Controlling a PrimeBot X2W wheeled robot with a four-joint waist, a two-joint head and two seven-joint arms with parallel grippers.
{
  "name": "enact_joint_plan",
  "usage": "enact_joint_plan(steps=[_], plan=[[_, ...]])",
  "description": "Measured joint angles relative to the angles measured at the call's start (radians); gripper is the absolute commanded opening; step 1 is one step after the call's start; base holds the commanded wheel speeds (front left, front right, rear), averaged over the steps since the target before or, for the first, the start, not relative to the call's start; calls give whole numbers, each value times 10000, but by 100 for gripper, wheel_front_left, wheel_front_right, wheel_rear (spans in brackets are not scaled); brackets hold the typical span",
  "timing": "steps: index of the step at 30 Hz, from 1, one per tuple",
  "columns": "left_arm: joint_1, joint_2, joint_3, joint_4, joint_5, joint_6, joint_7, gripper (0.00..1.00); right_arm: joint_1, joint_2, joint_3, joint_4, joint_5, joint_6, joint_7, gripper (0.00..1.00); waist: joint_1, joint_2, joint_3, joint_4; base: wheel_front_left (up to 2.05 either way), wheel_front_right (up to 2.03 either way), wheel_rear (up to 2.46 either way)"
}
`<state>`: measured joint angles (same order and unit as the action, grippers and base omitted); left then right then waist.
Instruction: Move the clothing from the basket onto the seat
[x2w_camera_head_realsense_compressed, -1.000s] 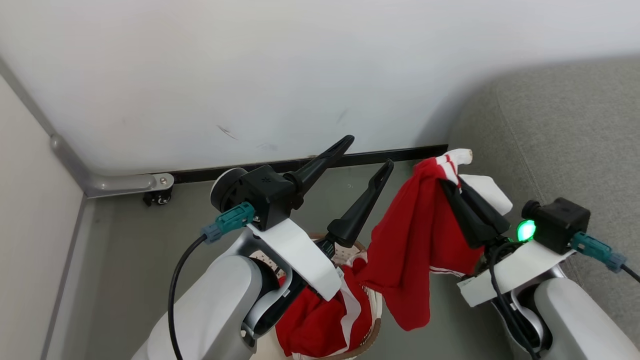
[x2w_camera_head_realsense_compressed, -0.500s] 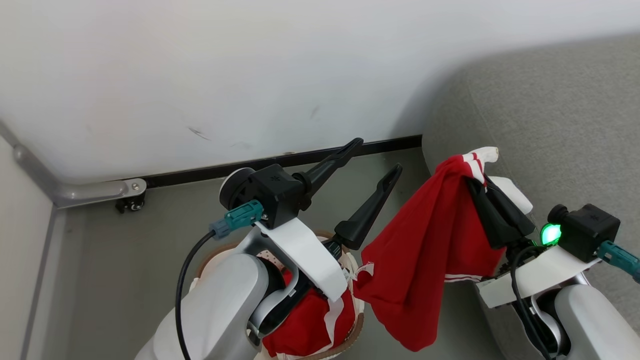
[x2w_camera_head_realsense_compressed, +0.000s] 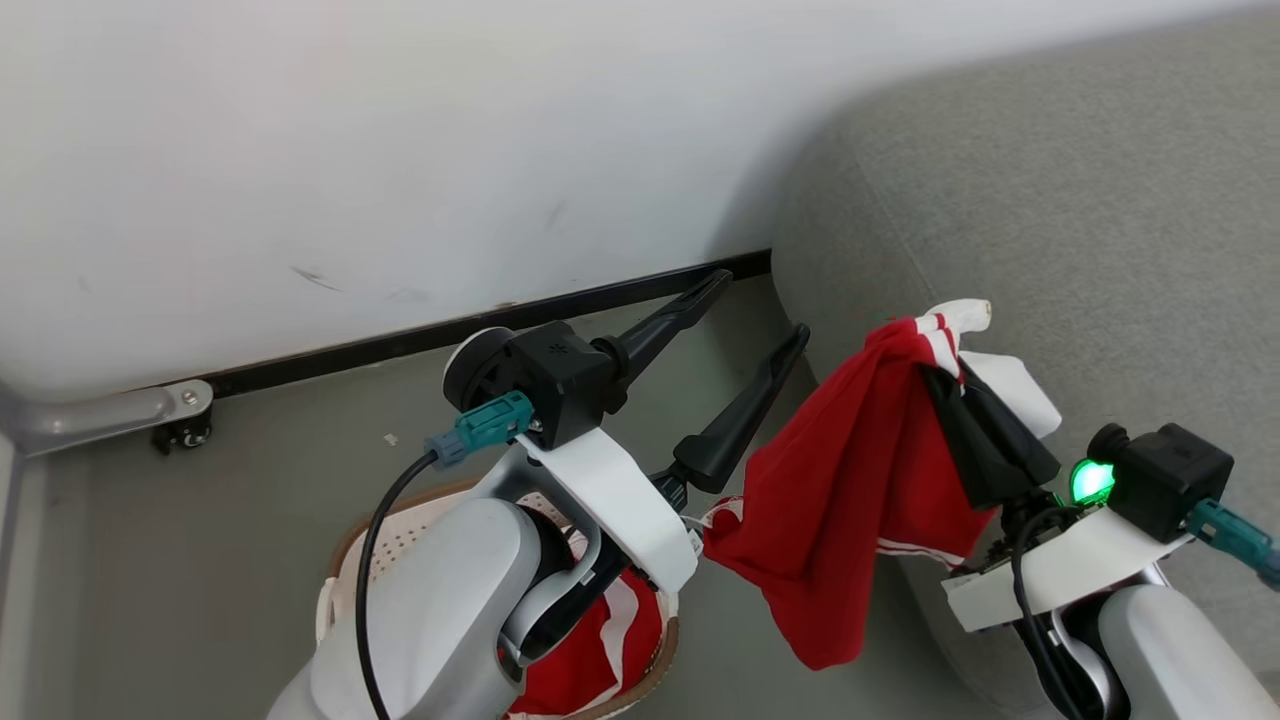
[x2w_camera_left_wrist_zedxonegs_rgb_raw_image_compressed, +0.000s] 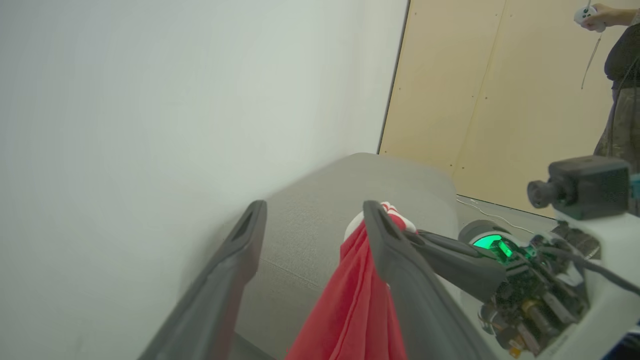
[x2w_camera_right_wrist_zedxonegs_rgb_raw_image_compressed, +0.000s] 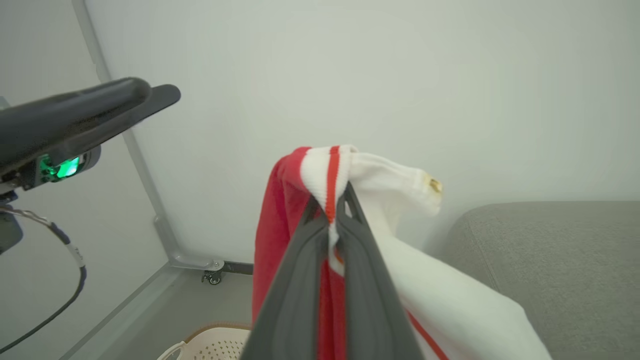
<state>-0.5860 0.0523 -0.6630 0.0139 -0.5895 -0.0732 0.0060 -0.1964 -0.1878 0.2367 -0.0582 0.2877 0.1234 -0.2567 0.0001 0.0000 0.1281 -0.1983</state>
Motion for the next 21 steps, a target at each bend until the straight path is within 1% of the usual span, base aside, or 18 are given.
enact_joint_plan(steps=[8,13,21], plan=[[-24,19,36,54,25,19,15,100,90,117,265,-15,2,0,0,0,0,0,149,-577,0,0,0],[-31,150,107,46,113,128,17,100,73,230,502,-4,6,0,0,0,0,0,256,-897,0,0,0],[-31,261,184,-79,207,268,105,100,-140,219,658,184,27,0,0,0,0,0,461,-1313,0,0,0]])
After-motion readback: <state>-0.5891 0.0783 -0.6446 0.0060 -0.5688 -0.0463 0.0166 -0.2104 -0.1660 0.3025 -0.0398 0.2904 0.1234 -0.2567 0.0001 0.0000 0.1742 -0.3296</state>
